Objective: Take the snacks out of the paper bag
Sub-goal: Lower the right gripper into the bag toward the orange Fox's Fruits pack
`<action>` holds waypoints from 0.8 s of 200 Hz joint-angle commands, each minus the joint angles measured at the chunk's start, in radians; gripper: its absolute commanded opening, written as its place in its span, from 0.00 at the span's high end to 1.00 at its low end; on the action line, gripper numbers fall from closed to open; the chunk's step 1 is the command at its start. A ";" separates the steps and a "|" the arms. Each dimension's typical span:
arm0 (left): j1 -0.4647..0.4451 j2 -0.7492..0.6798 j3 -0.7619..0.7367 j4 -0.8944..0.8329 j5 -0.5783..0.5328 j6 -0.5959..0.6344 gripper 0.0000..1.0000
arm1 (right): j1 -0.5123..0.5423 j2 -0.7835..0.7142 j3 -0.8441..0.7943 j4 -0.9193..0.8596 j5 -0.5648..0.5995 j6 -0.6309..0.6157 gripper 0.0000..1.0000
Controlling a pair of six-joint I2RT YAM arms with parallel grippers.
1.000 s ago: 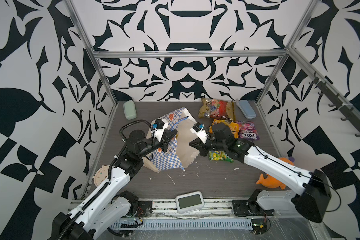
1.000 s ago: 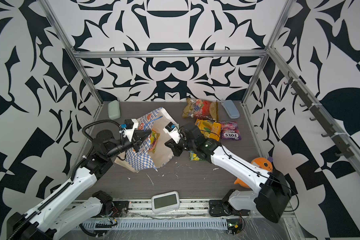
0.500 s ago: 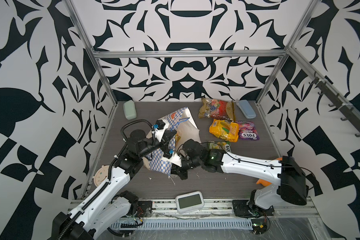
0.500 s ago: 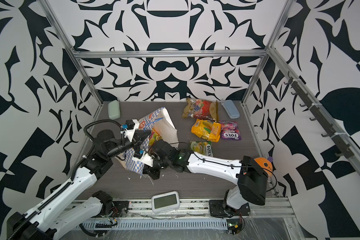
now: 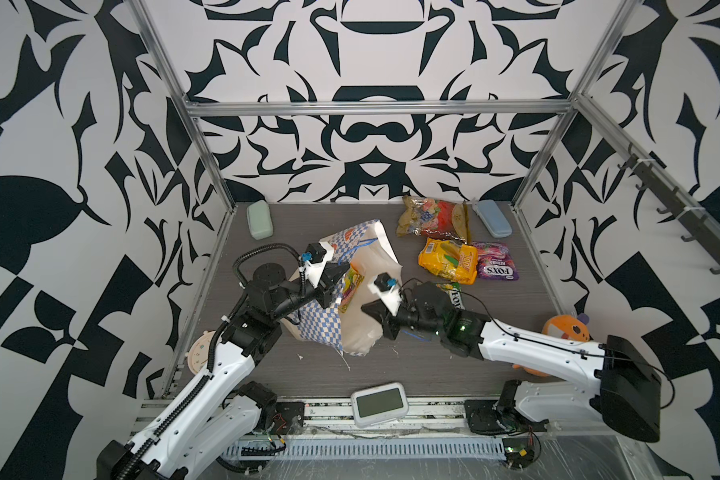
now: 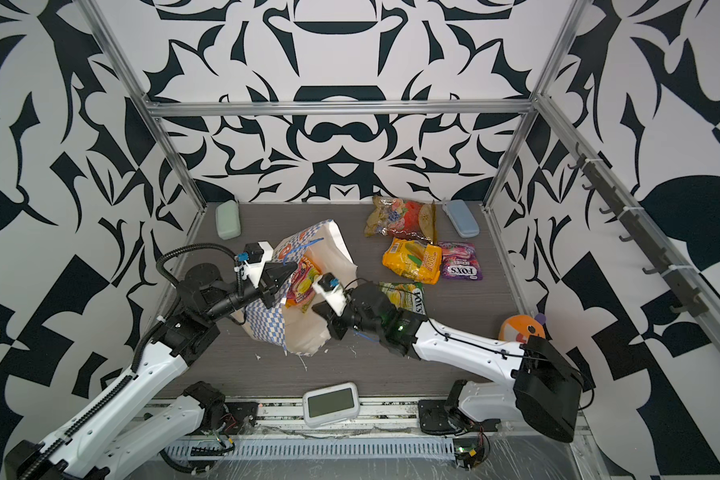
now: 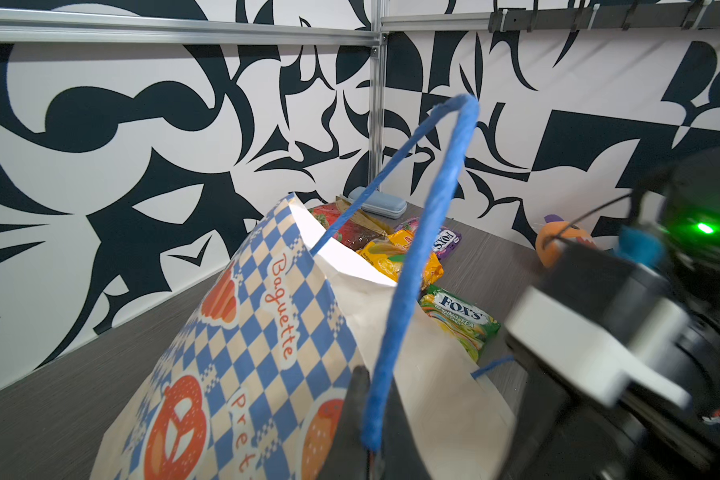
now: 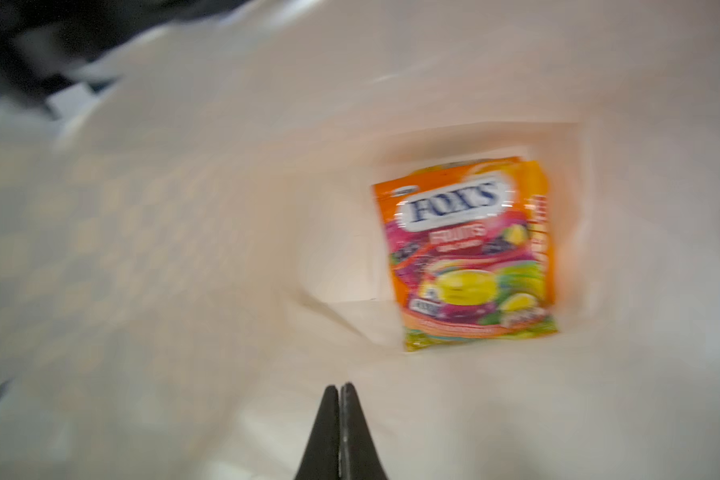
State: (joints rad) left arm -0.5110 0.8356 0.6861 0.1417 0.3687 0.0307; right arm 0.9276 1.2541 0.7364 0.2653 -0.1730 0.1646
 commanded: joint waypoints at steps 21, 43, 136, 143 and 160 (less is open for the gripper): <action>-0.003 0.006 -0.011 0.067 0.047 -0.010 1.00 | -0.032 0.121 0.134 -0.058 0.120 0.099 0.81; -0.003 0.016 -0.011 0.090 0.057 -0.022 1.00 | -0.032 0.233 0.197 -0.020 0.104 0.093 0.69; -0.003 -0.009 -0.045 0.147 0.039 -0.038 1.00 | -0.053 0.619 0.341 0.379 0.121 0.053 0.43; -0.002 -0.009 -0.050 0.153 0.037 -0.038 1.00 | -0.056 0.640 0.361 0.383 0.121 0.051 0.42; -0.003 -0.012 -0.050 0.153 0.040 -0.038 1.00 | -0.061 0.684 0.416 0.364 0.108 0.045 0.41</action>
State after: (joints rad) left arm -0.5110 0.8440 0.6567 0.2420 0.3969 0.0002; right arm 0.8780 1.9102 1.0542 0.5297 -0.0692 0.2256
